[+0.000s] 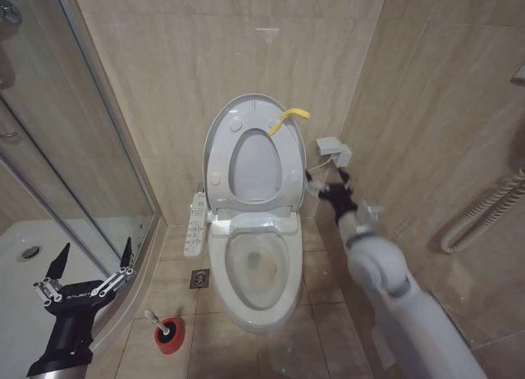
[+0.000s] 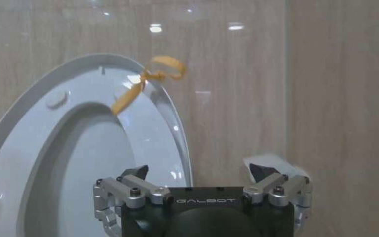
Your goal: Open the toilet lid, clean the toilet bowl with a toilet brush, close the toilet lid, and flush.
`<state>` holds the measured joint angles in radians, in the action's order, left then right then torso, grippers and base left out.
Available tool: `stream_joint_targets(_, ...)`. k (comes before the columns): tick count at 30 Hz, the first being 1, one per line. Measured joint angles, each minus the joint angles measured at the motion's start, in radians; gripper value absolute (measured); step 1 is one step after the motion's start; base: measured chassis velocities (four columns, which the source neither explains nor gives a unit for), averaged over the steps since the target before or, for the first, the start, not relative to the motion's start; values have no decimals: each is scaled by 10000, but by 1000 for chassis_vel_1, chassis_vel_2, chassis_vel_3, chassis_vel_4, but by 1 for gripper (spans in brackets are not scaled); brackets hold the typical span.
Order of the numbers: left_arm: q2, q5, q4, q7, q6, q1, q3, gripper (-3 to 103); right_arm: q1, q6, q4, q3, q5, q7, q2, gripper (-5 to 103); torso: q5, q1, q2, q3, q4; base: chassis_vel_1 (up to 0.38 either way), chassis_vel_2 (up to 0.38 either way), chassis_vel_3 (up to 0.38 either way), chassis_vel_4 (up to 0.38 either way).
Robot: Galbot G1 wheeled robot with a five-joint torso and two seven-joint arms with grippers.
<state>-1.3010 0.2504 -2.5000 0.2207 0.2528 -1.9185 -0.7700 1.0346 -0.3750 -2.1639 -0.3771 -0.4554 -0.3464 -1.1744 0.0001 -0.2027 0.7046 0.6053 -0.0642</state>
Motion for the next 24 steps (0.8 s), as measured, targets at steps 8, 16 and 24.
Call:
stream_joint_targets(8,0,0,0,0,0,0,0,100,3004,930,-1365,-1213,1442,236,-1105,100,0,-1,0,0,0,0,0,0,0)
stream_joint_targets(16,0,0,0,1,0,0,-1,100,5342,1485,-2823,-1728,1657,797,-1676,100,-3,-1,0,1,2,0,0,0,0)
stream_joint_targets(24,0,0,0,0,0,0,0,100,6079,1644,-3124,-1421,1730,1098,-1749,100,-2,-2,-1,1,5,0,0,0,0)
